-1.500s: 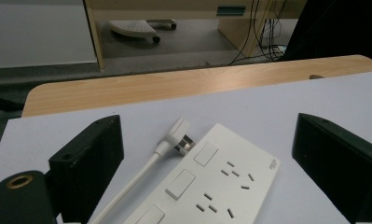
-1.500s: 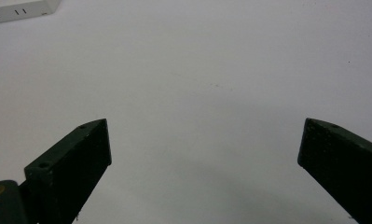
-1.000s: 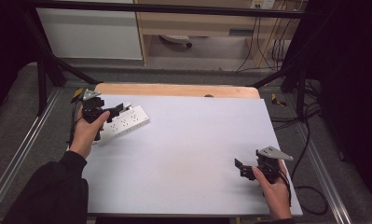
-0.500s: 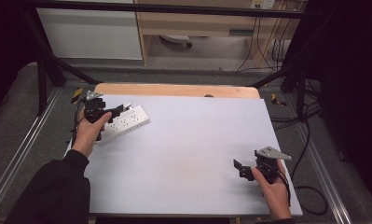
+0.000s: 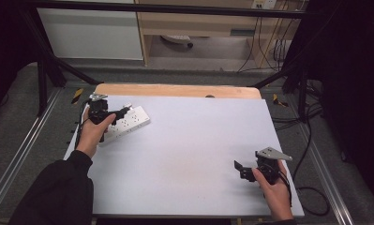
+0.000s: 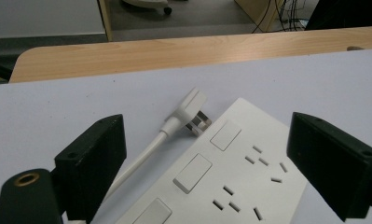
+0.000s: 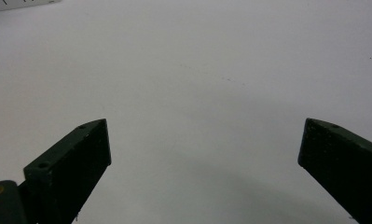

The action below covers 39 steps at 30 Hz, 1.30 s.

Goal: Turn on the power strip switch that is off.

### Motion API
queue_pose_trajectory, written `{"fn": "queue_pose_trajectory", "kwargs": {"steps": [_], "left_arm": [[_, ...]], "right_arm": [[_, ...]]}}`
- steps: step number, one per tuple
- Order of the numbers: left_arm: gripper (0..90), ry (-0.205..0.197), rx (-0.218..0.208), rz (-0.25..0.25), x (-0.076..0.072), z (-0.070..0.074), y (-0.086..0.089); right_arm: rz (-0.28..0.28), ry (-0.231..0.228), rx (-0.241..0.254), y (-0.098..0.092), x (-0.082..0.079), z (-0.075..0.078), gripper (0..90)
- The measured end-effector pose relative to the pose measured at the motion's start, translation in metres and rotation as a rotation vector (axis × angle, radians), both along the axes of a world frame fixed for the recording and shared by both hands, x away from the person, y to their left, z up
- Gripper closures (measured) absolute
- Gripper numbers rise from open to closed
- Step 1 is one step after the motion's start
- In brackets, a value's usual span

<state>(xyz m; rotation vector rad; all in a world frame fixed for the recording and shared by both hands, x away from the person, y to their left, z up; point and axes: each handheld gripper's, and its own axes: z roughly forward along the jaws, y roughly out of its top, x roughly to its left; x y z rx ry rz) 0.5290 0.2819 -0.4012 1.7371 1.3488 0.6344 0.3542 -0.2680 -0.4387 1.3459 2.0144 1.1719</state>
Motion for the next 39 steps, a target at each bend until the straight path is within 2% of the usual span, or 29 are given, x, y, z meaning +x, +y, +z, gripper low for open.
{"fn": "queue_pose_trajectory", "kwargs": {"steps": [6,15,23,30,39], "left_arm": [[15.0,0.015,0.011,0.005,0.002,-0.005,-0.002],[28.7,0.033,0.035,-0.01,0.003,-0.007,-0.004],[48.0,0.072,0.028,-0.04,0.003,-0.011,-0.003],[64.6,0.054,0.028,-0.05,0.002,-0.01,-0.004],[81.6,0.058,0.019,-0.086,0.001,-0.011,-0.007]], "right_arm": [[0.0,0.002,0.0,0.0,0.0,0.0,2.8],[0.0,0.001,0.0,0.0,0.0,0.0,2.8],[0.003,0.002,-0.002,0.001,0.0,0.0,2.8],[0.011,0.002,-0.007,0.001,0.001,0.0,2.8],[0.013,0.0,-0.011,0.001,0.001,0.0,2.8]]}}
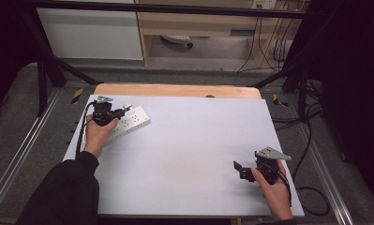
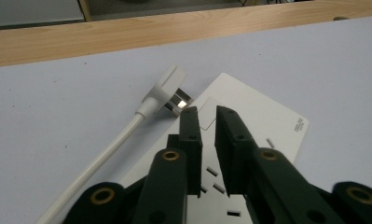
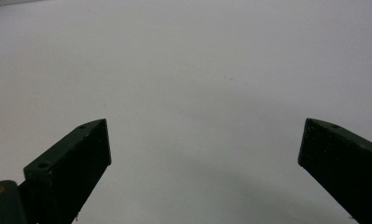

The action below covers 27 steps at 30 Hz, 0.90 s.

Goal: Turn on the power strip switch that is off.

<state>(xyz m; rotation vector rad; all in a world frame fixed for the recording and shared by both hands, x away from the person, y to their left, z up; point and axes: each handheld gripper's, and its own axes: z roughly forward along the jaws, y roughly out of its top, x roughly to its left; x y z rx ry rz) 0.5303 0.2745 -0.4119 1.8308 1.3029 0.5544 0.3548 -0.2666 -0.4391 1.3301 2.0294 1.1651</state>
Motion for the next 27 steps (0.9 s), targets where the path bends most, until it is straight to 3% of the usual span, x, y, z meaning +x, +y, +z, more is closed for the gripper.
{"fn": "queue_pose_trajectory", "kwargs": {"steps": [7,27], "left_arm": [[90.0,-0.016,-0.005,-0.028,-0.0012,0.0008,-0.0033],[90.0,0.012,0.018,-0.023,-0.0022,-0.0088,0.0022]], "right_arm": [[0.001,0.002,-0.004,0.0005,0.0002,-0.0003,2.8],[0.004,0.0,-0.008,0.0018,0.0003,-0.0003,2.8]]}}
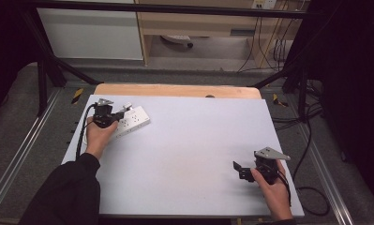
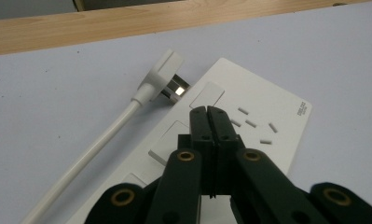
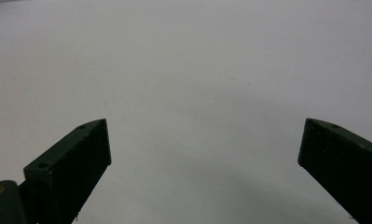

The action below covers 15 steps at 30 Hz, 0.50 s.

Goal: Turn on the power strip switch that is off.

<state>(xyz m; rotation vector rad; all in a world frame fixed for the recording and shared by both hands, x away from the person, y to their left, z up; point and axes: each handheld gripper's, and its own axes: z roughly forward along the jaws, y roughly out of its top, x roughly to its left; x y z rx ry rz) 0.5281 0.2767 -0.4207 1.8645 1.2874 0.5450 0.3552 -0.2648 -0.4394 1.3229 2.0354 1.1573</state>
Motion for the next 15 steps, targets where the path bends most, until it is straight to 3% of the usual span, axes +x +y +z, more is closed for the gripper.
{"fn": "queue_pose_trajectory", "kwargs": {"steps": [15], "left_arm": [[90.0,0.006,0.008,0.015,0.0006,-0.0051,0.0054]], "right_arm": [[0.0,0.001,-0.002,0.0001,0.0001,-0.0003,2.8]]}}
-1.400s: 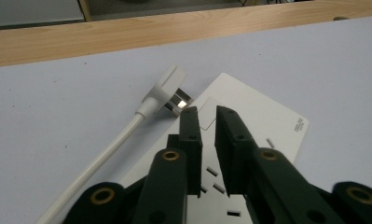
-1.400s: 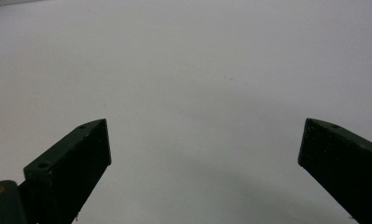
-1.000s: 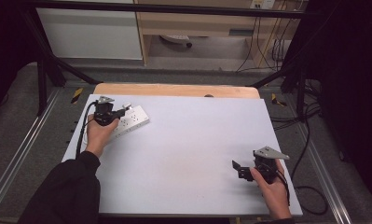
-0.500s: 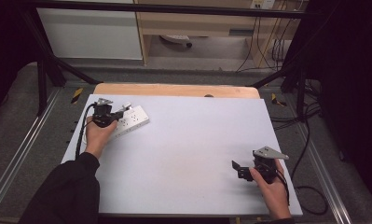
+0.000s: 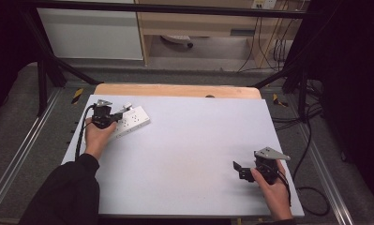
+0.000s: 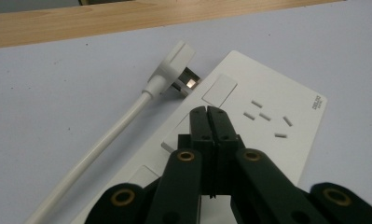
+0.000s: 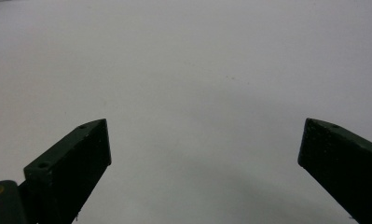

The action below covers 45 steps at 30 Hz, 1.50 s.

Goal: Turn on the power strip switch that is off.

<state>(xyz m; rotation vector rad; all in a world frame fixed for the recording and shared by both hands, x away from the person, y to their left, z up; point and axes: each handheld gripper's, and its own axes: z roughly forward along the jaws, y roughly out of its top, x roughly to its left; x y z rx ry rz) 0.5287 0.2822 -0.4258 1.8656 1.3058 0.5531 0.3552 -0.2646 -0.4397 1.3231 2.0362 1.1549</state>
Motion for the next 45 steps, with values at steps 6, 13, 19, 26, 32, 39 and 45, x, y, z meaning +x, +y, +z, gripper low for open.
{"fn": "queue_pose_trajectory", "kwargs": {"steps": [6,13,19,26,32,39,45], "left_arm": [[90.0,0.002,0.017,0.016,0.0032,-0.0023,0.0035],[90.0,-0.002,0.023,0.032,0.0068,-0.0053,0.0062],[90.0,0.0,0.023,0.036,0.0068,-0.0051,0.0068],[90.0,0.001,0.023,0.03,0.0065,-0.0054,0.0059],[90.0,-0.001,0.023,0.026,0.007,-0.0058,0.0061],[90.0,0.001,0.019,0.028,0.0072,-0.0058,0.0062],[90.0,0.003,0.017,0.029,0.0074,-0.0058,0.0065]], "right_arm": [[0.003,0.001,-0.002,0.0,0.0002,-0.0001,2.8],[0.008,0.004,-0.008,0.0014,0.0006,-0.0003,2.9],[0.009,0.001,-0.007,0.0004,0.0005,-0.0004,2.9],[0.008,0.004,-0.007,0.0006,0.0005,-0.0004,2.9],[0.009,0.007,-0.006,0.0013,0.0005,-0.0004,2.9],[0.017,0.008,-0.006,0.0017,0.0003,-0.0003,2.9],[0.014,0.005,-0.006,0.0012,0.0004,-0.0003,2.8]]}}
